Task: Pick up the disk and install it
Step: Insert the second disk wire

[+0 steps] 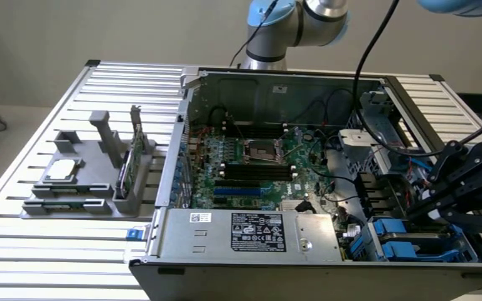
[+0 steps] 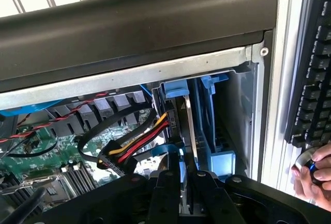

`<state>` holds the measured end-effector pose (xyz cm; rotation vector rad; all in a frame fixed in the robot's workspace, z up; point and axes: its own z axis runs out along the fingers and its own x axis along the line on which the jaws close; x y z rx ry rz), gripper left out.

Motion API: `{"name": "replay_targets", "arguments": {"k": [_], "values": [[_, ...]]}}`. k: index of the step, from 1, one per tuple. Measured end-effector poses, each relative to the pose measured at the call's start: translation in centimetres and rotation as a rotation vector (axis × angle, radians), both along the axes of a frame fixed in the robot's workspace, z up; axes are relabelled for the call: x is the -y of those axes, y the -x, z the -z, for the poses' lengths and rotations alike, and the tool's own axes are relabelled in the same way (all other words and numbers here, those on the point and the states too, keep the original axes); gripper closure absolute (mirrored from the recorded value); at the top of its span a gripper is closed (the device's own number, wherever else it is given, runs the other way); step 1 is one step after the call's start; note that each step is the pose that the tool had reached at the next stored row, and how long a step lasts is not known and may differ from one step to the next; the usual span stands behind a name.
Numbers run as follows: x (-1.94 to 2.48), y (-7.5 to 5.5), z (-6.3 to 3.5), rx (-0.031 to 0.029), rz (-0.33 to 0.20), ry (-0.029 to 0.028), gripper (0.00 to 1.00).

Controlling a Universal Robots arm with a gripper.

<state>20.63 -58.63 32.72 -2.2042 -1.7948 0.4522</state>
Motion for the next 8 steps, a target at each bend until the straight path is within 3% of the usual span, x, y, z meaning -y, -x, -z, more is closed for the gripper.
{"name": "replay_targets", "arguments": {"k": [8], "values": [[0.01,-0.13,0.19,-0.0003,0.008,-0.0007,0.85]]}}
